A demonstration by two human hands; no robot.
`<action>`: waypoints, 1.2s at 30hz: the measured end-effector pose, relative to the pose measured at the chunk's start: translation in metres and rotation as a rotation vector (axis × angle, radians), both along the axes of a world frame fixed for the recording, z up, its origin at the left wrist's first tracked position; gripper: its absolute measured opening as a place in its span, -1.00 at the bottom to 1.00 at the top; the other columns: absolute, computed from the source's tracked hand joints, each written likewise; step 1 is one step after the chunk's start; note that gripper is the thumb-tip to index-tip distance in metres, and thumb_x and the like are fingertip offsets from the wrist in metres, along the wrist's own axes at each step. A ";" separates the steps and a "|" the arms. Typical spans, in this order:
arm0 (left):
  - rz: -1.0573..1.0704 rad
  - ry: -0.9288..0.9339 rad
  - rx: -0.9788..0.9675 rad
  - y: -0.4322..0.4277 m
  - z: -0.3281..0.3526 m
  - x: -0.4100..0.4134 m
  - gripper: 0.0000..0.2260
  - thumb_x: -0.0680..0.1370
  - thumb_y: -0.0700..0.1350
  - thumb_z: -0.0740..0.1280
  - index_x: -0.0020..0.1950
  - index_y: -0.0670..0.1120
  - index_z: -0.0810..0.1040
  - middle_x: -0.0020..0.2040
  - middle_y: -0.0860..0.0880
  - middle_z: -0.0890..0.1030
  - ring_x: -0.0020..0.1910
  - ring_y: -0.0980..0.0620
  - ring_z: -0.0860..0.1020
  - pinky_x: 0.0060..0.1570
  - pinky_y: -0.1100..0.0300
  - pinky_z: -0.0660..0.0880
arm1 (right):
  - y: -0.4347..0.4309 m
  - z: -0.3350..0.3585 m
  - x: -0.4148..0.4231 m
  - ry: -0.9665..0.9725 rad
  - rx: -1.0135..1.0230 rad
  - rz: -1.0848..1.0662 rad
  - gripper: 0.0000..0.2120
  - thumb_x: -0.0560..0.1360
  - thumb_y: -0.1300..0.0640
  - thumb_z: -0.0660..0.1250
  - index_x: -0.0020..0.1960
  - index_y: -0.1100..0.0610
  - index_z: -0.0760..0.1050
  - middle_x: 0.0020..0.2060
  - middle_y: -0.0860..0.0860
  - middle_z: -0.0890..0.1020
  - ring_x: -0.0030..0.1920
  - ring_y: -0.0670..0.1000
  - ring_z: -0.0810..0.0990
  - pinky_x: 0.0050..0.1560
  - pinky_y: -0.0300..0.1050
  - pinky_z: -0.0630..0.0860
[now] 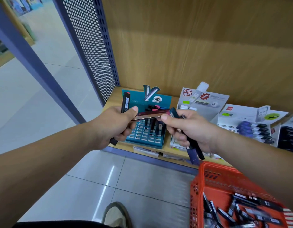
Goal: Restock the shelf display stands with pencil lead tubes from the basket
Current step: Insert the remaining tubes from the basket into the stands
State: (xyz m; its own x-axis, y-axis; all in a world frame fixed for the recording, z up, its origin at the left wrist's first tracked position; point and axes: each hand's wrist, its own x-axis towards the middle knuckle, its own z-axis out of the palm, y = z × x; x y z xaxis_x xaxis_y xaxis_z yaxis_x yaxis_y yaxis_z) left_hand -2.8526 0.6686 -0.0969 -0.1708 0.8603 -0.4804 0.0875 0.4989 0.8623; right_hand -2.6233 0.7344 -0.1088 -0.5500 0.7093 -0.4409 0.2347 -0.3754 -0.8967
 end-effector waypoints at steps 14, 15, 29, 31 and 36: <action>0.043 0.075 -0.049 -0.001 -0.014 -0.004 -0.78 0.71 0.02 0.25 -0.01 -0.10 0.45 -0.22 -0.09 0.46 -0.42 0.10 0.34 -0.55 0.26 0.25 | 0.009 0.007 -0.003 -0.142 0.129 -0.149 -0.82 0.55 0.35 0.41 0.06 0.12 0.68 -0.21 0.11 0.65 -0.46 0.02 0.23 -0.48 -0.21 0.18; 0.046 0.079 -0.045 0.000 -0.014 -0.003 -0.80 0.71 0.03 0.25 0.00 -0.09 0.47 -0.22 -0.08 0.48 -0.39 0.09 0.35 -0.54 0.25 0.27 | 0.010 0.007 -0.001 -0.143 0.095 -0.131 -0.83 0.54 0.34 0.41 0.08 0.15 0.67 -0.21 0.11 0.68 -0.47 0.02 0.24 -0.48 -0.21 0.18; -0.041 0.013 -0.098 -0.001 -0.017 0.002 -0.74 0.71 0.06 0.23 0.20 -0.12 0.52 -0.16 -0.09 0.64 -0.51 0.12 0.34 -0.58 0.29 0.21 | 0.008 0.000 -0.023 -0.113 0.217 -0.343 -0.98 0.56 0.17 0.49 -0.05 0.10 0.69 -0.36 -0.02 0.57 -0.52 -0.09 0.38 -0.49 -0.23 0.32; -0.134 0.104 -0.166 -0.004 -0.017 -0.004 -0.73 0.69 0.09 0.26 0.18 -0.12 0.50 -0.25 -0.06 0.60 -0.56 0.14 0.31 -0.60 0.29 0.21 | 0.013 -0.002 -0.023 -0.268 0.533 -0.212 -0.92 0.59 0.17 0.44 -0.08 0.07 0.68 -0.37 -0.13 0.57 -0.46 -0.21 0.49 -0.40 -0.39 0.36; -0.176 0.144 -0.221 -0.006 -0.026 -0.012 -0.68 0.68 0.08 0.30 0.17 -0.19 0.54 -0.34 -0.01 0.36 -0.49 0.09 0.28 -0.56 0.24 0.22 | 0.020 -0.018 -0.027 -0.467 0.810 0.014 -0.90 0.59 0.11 0.42 -0.11 0.02 0.61 -0.22 -0.04 0.66 -0.17 0.03 0.62 -0.12 0.00 0.60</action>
State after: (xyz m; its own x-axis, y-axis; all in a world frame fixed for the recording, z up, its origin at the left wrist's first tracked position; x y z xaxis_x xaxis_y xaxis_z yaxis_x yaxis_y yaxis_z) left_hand -2.8650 0.6630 -0.1231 -0.1088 0.7599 -0.6409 0.3025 0.6394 0.7068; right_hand -2.6500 0.7540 -0.1270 -0.4522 0.8919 0.0066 0.6372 0.3282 -0.6974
